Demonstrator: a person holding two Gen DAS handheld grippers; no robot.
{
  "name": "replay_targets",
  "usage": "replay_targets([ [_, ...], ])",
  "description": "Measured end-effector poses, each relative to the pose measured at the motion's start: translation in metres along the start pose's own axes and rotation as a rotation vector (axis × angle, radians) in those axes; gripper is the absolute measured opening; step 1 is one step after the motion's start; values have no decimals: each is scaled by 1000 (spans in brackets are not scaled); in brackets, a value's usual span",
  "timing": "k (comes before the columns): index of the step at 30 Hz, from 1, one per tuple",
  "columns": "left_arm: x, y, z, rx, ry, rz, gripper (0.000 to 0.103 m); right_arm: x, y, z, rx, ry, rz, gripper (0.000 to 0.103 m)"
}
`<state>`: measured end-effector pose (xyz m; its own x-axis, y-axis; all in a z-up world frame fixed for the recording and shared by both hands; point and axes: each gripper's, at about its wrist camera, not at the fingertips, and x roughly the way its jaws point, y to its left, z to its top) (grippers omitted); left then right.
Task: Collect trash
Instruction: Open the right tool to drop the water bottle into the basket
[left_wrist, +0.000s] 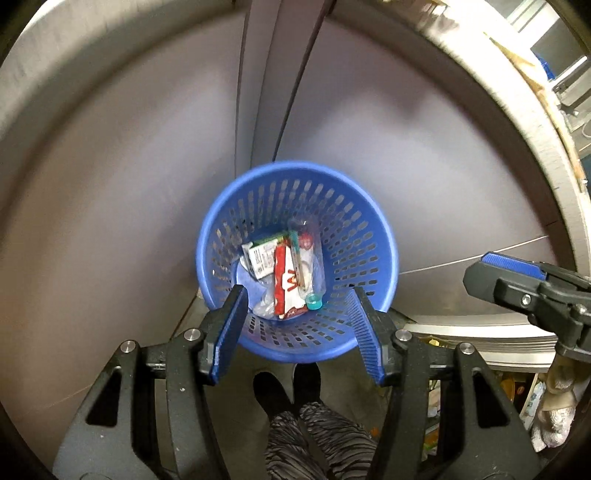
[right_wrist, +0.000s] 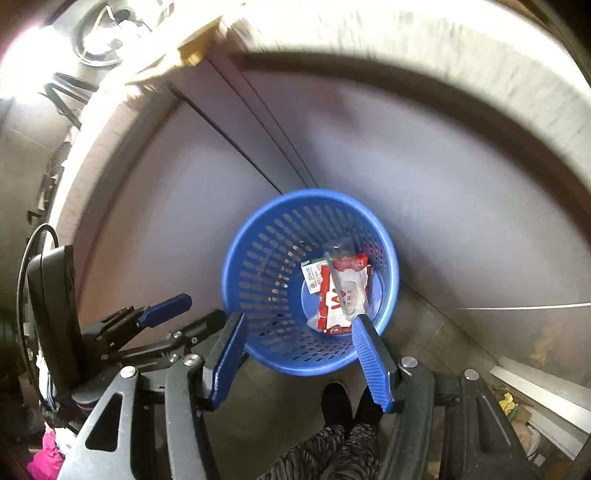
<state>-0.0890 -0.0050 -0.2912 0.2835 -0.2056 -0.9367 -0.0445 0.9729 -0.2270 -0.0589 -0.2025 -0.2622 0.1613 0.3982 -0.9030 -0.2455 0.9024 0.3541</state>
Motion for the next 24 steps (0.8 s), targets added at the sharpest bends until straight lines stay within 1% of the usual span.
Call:
replay_targets([
  [5,-40,-8,8,22,-47,9,57,-37,8,3,-13,-43,2,68],
  [10,-80,-18,16,52,-103,28,57,-77,15,6,-23,-109,-1,72],
  [14,-111,-25,21,64,-154,36,57,-104,23,9,-45,-163,-22,76],
  [18,-141,-30,25,78,-201,13,57,-135,26,10,-68,-232,-40,80],
  [21,-163,-35,28,97,-243,25,57,-154,29,9,-85,-277,-62,82],
  [24,-177,-40,34,108,-261,34,57,-172,29,12,-94,-322,-75,84],
])
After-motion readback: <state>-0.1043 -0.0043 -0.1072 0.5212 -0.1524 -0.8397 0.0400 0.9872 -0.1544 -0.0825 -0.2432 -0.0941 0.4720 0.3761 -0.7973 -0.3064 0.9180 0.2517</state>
